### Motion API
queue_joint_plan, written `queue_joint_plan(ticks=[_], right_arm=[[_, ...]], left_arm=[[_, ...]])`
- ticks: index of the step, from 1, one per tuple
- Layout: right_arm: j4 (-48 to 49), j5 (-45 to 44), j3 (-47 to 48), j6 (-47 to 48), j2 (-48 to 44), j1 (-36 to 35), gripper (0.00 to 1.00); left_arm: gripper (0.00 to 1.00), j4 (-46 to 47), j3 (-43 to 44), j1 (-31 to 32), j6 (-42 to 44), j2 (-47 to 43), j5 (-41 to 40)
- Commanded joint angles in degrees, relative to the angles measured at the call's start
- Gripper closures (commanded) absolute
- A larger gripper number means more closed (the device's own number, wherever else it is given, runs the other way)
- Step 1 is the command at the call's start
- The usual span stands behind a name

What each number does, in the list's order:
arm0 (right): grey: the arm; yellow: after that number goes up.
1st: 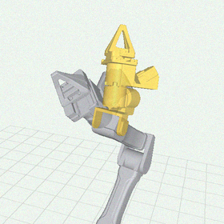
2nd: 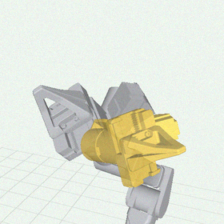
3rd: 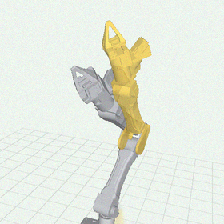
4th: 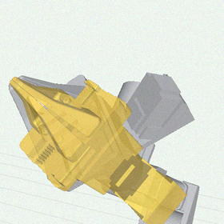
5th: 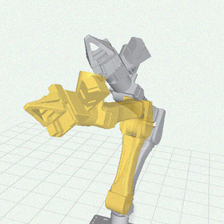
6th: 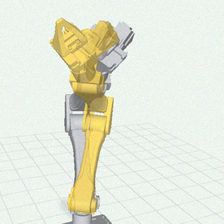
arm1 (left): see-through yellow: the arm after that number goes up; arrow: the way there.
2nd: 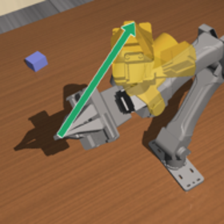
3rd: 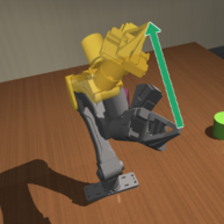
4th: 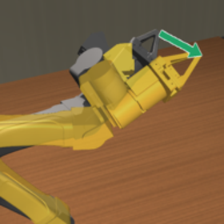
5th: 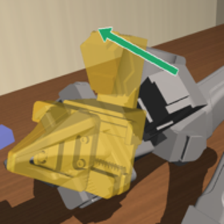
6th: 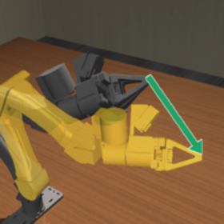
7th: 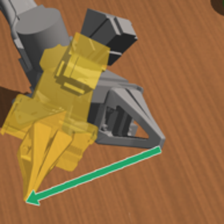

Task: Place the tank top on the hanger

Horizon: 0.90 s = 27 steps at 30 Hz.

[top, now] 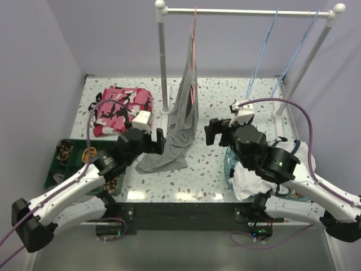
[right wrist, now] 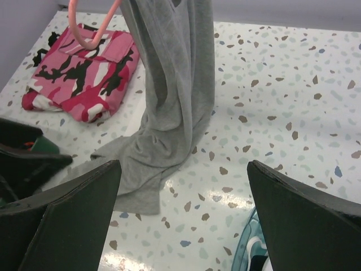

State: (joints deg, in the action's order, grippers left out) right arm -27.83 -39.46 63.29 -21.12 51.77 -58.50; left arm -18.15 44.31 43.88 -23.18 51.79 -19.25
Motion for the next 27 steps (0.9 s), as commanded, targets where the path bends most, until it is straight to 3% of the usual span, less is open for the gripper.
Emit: queue_joint_plan(ticks=[1,8,17,25,26,27], right_arm=[[2.5,1.0,-1.3,-1.7,0.4,-0.2,0.01],[2.1,1.2,-2.8,-2.5,-0.3,-0.2,0.02],[2.7,2.1,-3.6,-2.6,-0.4,-0.2,0.01],[2.4,2.2,-3.5,-2.5,-0.9,-0.2,0.02],[2.3,2.3,-3.4,-2.4,-1.0,-0.2,0.02],[2.3,2.3,-3.3,-2.3,-1.1,-0.2,0.01]], left_arm=[[0.0,8.6,-8.9,-0.2,-6.1,4.1,2.7],[0.0,17.2,-12.0,0.3,-6.9,13.1,4.0],[0.07,22.0,-12.1,3.6,-8.0,21.2,-1.0],[0.43,23.2,-9.2,7.7,-9.3,28.8,-2.8],[0.54,23.4,-8.5,8.1,-9.4,29.4,-3.0],[0.58,23.8,-8.1,8.2,-9.3,30.8,-3.0]])
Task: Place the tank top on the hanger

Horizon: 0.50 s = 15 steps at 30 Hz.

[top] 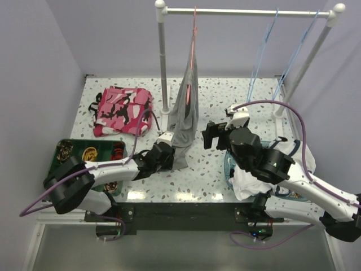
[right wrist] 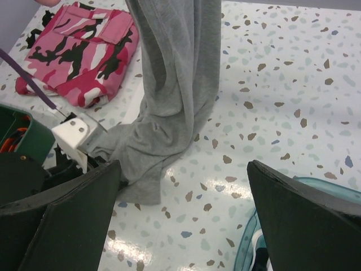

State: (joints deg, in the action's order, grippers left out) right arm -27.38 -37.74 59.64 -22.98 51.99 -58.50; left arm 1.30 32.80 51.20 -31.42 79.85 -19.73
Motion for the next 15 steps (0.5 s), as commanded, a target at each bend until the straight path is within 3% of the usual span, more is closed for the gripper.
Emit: queue_joint_plan(ticks=[1,2,6,15], right_arm=[[1.5,0.5,0.5,-0.5,-1.3,-0.2,0.01],[1.3,0.2,0.6,-0.4,-1.4,-0.3,0.01],[1.1,-0.2,0.2,-0.5,-2.7,-0.2,0.02],[-0.7,-2.2,2.0,0.7,-3.5,-0.2,0.02]], left_arm=[[0.62,5.3,3.8,0.7,-1.1,3.4,-2.2],[0.74,5.7,4.9,0.7,-1.0,4.2,-1.6],[0.98,6.9,10.3,0.7,-0.2,9.4,-0.1],[1.0,13.0,27.9,-2.4,5.7,15.4,-1.0]])
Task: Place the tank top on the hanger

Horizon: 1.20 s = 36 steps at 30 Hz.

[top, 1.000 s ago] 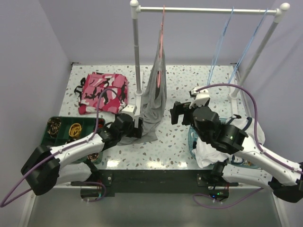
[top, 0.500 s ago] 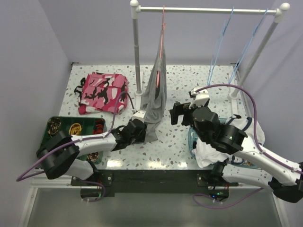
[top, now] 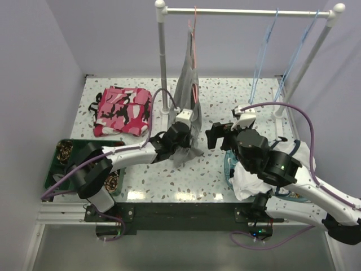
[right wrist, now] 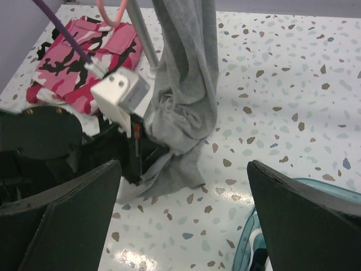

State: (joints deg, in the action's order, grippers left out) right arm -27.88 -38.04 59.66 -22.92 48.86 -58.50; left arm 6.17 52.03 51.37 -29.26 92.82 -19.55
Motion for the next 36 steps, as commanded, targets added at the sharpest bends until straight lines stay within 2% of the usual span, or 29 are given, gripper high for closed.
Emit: queue_joint_plan(ticks=[1,9,10,11,12,13,15,16,19,22,28,32,36], right_arm=[[-0.4,-2.2,2.1,1.1,-0.5,-0.2,0.02],[-2.1,-5.0,3.6,2.8,-0.6,-0.2,0.02],[-2.3,-5.0,3.4,2.9,-0.7,-0.3,0.02],[-2.4,-4.9,3.3,2.8,-0.7,-0.2,0.02],[-2.4,-4.7,3.1,2.6,-0.8,-0.2,0.02],[-2.4,-4.5,2.4,2.3,-0.8,-0.2,0.02],[-2.4,-4.1,1.5,1.7,-1.1,-0.2,0.01],[-2.1,-3.8,0.7,1.5,-1.3,-0.2,0.02],[-1.5,-2.6,-0.9,0.8,-1.9,-0.3,0.02],[-1.0,-1.2,-2.9,-0.4,-2.2,-0.2,0.01],[0.5,1.6,-8.2,-3.3,-3.0,-0.3,0.01],[2.0,3.8,-12.6,-4.9,-4.0,-0.2,0.01],[2.9,4.1,-16.3,-6.2,-5.6,-0.2,0.01]], left_arm=[[1.0,8.7,11.9,-4.7,3.5,3.5,-0.6],[1.0,15.4,21.4,-11.3,5.9,11.9,6.3],[0.9,15.1,22.9,-12.1,6.1,12.5,7.3],[0.74,14.4,23.5,-12.3,6.8,13.1,8.6],[0.63,13.3,23.6,-12.4,7.1,13.0,8.7],[0.46,13.8,21.6,-12.3,7.4,12.5,9.2],[0.31,14.7,18.4,-12.3,7.0,9.5,10.5],[0.16,14.8,15.1,-12.2,6.8,8.1,11.0],[0.08,14.0,8.8,-12.3,5.9,1.7,13.0],[0.04,11.1,2.2,-11.9,3.3,-5.5,14.8],[0.03,5.8,-11.6,-11.0,-2.6,-22.5,13.1],[0.03,-1.9,-14.8,-11.0,-2.9,-32.7,10.2],[0.02,-9.1,-17.5,-11.1,-2.7,-38.7,9.3]])
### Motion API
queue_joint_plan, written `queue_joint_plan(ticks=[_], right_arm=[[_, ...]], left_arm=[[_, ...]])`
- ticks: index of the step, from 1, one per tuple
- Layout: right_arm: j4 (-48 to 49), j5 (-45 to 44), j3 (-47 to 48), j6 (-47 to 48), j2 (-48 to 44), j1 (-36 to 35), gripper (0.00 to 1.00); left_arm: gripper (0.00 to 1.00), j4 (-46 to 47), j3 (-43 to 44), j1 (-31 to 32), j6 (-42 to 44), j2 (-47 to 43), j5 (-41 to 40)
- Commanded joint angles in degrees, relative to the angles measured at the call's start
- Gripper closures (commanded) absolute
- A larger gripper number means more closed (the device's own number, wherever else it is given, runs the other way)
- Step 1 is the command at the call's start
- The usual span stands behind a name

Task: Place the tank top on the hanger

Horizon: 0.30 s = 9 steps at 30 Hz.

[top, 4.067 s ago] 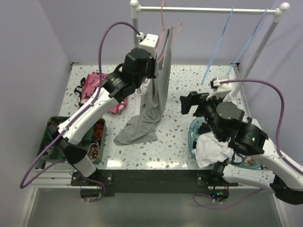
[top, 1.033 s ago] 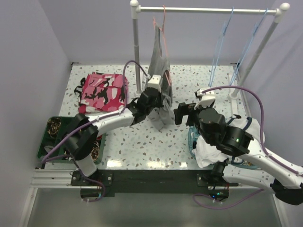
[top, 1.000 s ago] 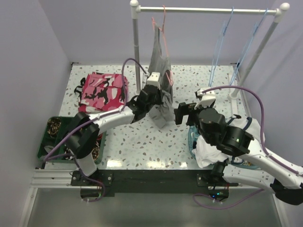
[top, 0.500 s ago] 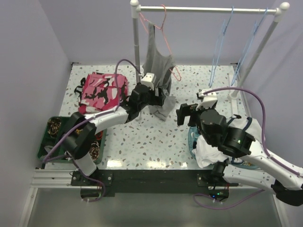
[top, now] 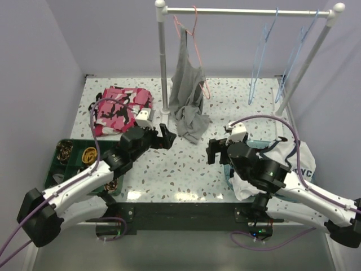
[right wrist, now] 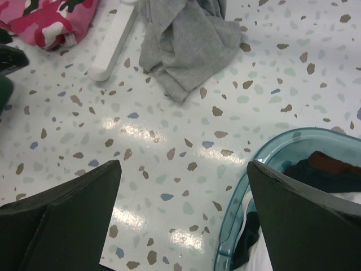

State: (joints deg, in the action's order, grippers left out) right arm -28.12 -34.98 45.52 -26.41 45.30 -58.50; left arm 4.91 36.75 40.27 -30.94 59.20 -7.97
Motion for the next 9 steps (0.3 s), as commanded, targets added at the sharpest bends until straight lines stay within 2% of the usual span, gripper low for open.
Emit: queue_joint_plan(ticks=[1,9], right_arm=[[3.1,1.1,-3.1,-3.0,-2.4,-0.2,0.01],[1.9,0.4,-5.0,-4.5,-4.3,-0.2,0.01]], left_arm=[[0.02,-8.4,-2.6,-0.1,-0.9,-7.1,-2.4],[0.0,-10.8,-3.9,-0.1,-1.2,-11.1,-3.5]])
